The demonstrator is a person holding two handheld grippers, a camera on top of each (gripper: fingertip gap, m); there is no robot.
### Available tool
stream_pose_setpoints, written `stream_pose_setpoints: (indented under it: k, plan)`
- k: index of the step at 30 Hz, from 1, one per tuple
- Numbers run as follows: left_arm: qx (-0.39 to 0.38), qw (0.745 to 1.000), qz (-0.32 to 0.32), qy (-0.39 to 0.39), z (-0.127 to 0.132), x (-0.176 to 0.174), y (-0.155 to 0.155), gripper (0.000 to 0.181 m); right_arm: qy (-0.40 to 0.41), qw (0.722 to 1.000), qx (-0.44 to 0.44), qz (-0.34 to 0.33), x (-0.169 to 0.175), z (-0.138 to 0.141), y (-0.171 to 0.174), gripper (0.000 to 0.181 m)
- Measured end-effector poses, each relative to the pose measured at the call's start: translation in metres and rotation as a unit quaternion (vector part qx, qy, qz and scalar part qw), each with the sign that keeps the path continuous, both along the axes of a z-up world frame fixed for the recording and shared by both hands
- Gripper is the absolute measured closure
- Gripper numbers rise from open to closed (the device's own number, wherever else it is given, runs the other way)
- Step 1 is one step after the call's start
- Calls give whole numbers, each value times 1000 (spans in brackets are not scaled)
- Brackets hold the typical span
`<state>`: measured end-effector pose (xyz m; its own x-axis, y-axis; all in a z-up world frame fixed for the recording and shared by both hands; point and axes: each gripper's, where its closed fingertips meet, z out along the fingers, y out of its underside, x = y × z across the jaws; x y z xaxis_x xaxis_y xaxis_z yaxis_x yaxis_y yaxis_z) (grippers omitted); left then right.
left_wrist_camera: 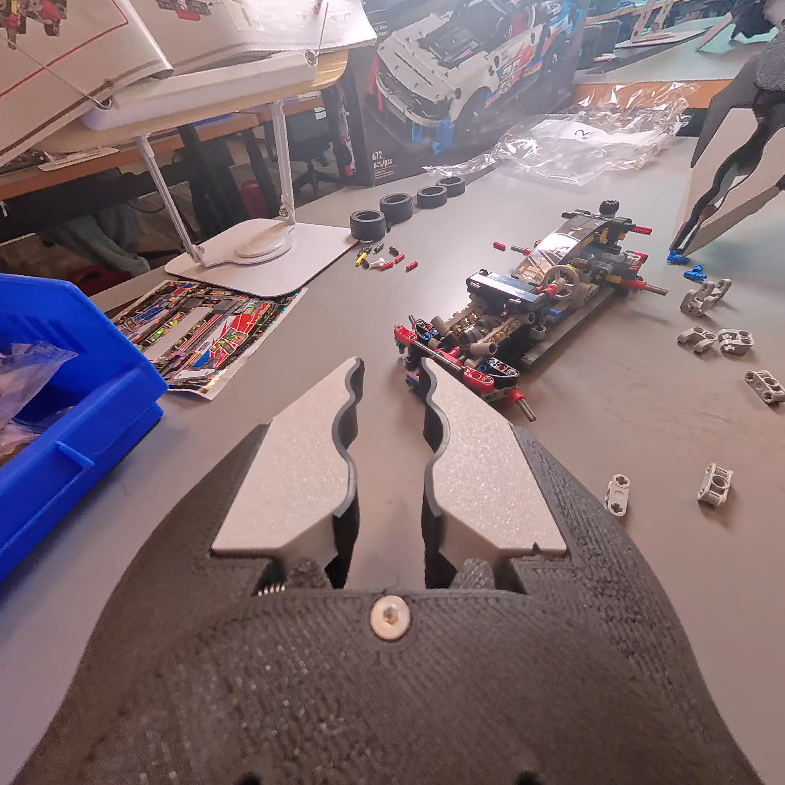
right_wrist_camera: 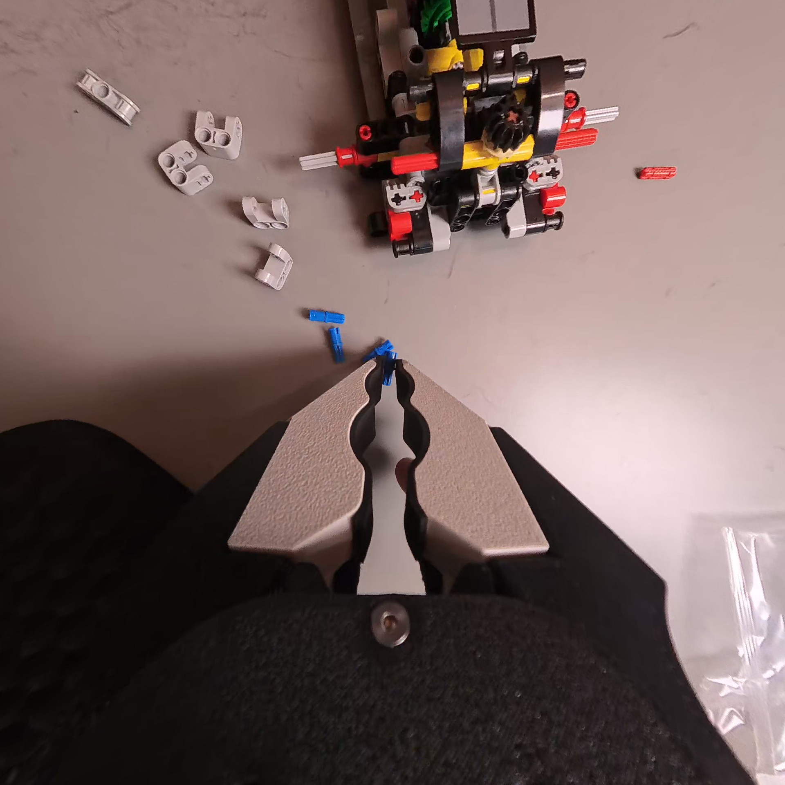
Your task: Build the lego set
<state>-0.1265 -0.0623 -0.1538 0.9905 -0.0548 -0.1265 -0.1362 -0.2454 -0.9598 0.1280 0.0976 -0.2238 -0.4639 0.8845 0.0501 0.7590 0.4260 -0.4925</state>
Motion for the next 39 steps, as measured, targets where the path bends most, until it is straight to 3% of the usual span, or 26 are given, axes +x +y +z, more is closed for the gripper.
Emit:
stream_pose_setpoints:
  k: [15,21,25,28,32,36,39]
  plan:
    - [5,1000,0,9,3,-1,-2,157,4,1000,13,12,-6,0,0,173]
    - [5,1000,-1,6,3,-1,-2,157,109,993,-43,-21,-30,43,4,171]
    - [3,1000,-4,6,2,0,-1,157,225,970,-63,-60,-58,82,13,169]
    - [3,1000,-3,4,2,0,-1,157,271,958,-63,-65,-73,94,10,162]
    - [1,1000,-3,1,1,-1,-1,157,249,966,-55,-33,-88,82,-7,145]
    - [3,1000,-2,-2,2,-2,-2,157,156,987,-29,22,-96,56,-23,121]
    - [11,1000,3,-2,6,-5,-3,157,107,992,-2,62,-104,48,-30,116]
